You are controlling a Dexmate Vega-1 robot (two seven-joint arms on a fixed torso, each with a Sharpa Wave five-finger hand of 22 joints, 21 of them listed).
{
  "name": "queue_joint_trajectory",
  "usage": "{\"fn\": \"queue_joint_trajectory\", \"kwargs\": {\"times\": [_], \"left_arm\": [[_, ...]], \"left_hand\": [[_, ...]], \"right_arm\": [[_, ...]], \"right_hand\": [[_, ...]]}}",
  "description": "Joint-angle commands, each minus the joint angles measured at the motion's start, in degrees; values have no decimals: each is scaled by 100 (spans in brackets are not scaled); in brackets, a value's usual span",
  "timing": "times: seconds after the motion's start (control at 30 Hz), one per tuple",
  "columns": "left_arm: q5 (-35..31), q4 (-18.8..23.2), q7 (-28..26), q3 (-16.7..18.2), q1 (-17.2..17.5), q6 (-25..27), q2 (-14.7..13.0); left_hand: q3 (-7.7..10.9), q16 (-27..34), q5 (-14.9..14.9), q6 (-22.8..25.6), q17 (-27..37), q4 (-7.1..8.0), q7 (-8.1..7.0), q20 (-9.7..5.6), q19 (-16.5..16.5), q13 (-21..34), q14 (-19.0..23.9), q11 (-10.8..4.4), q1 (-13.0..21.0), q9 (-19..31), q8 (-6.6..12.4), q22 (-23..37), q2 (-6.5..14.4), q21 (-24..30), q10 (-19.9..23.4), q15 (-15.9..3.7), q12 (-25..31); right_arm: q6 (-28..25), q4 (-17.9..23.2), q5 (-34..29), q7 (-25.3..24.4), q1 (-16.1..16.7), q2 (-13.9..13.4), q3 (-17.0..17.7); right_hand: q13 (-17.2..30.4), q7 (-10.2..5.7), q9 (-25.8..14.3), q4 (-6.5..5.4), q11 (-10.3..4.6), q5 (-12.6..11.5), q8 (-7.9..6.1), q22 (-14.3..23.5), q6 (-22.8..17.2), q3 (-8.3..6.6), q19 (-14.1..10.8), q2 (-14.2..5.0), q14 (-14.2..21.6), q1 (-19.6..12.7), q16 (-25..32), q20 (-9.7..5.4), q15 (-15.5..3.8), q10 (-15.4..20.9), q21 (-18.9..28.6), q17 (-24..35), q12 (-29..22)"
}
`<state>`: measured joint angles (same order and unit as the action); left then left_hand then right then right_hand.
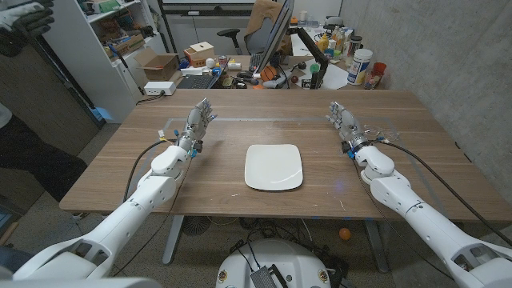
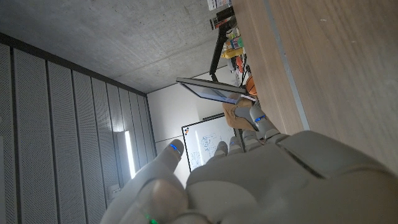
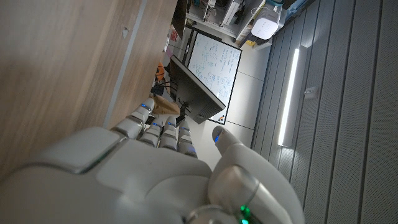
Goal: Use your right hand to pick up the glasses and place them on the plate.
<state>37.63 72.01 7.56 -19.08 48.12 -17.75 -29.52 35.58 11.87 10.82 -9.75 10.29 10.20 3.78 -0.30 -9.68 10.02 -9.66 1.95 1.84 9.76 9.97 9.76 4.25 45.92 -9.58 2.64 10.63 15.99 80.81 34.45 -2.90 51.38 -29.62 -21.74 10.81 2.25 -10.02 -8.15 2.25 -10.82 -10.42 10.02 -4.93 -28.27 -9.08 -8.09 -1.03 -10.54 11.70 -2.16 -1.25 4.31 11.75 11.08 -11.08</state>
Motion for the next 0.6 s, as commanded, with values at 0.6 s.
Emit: {"fn": "queue_joint_trajectory", "kwargs": {"times": [0.6], "left_arm": [[-986,-20,323,496,-142,118,766]], "left_hand": [[53,22,42,-411,21,6,5,16,-837,32,-536,14,-9,17,40,13,622,8,-612,15,36]], "right_arm": [[-138,-330,-285,464,-609,-308,-82]], "right_hand": [[35,67,-57,59,157,-15,-165,23,-449,-34,-226,-216,332,-85,119,-190,53,526,79,8,-181]]}}
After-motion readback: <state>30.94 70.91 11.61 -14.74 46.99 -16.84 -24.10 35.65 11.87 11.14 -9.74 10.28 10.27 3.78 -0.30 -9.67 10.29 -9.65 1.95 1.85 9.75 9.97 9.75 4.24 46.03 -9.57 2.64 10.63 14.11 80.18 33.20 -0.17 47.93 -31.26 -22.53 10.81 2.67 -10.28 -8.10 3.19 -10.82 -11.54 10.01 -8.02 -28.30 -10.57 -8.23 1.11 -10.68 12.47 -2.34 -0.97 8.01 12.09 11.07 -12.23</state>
